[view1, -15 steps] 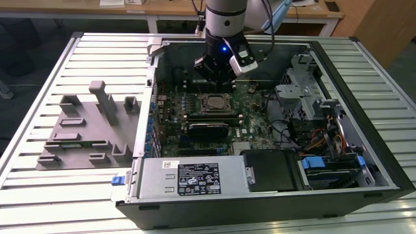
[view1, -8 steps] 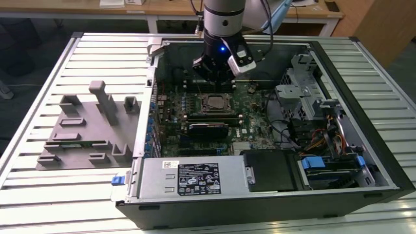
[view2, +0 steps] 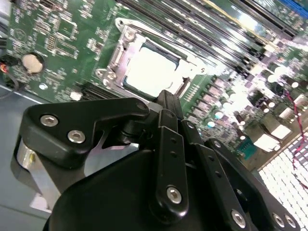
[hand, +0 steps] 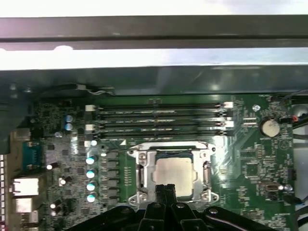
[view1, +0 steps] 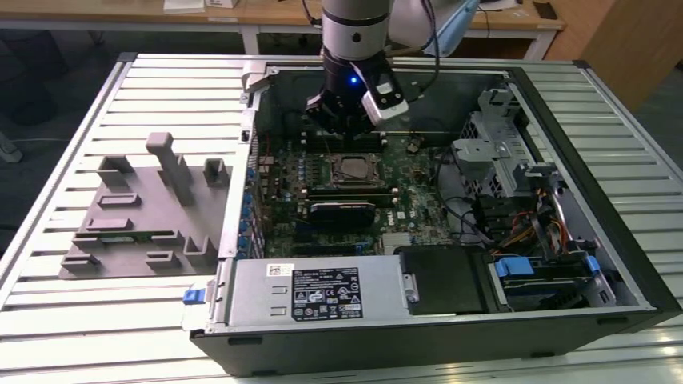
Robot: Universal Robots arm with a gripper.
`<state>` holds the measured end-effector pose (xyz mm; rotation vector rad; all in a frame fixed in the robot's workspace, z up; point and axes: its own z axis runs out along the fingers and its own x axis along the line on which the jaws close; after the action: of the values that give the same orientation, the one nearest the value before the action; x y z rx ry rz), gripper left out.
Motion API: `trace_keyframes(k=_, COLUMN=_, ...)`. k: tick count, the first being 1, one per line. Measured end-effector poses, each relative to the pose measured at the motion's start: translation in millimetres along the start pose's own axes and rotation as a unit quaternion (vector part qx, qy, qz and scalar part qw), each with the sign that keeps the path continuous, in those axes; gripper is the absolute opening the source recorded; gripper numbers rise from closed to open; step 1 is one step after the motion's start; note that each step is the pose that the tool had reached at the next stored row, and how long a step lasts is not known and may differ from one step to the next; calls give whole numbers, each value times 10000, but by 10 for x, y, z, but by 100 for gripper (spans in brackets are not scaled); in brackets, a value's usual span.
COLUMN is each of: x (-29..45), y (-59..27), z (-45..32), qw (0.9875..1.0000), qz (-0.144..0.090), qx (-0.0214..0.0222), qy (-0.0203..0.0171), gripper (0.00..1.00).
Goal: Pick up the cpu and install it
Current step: 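Install the first cpu locking lever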
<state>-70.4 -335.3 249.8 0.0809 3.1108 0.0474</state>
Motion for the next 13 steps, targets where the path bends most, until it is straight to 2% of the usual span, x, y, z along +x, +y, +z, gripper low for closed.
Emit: trace_keyframes(k=13, x=363, y=-19, z=-11, qw=10000, qz=0, qx=0, qy=0, gripper=11)
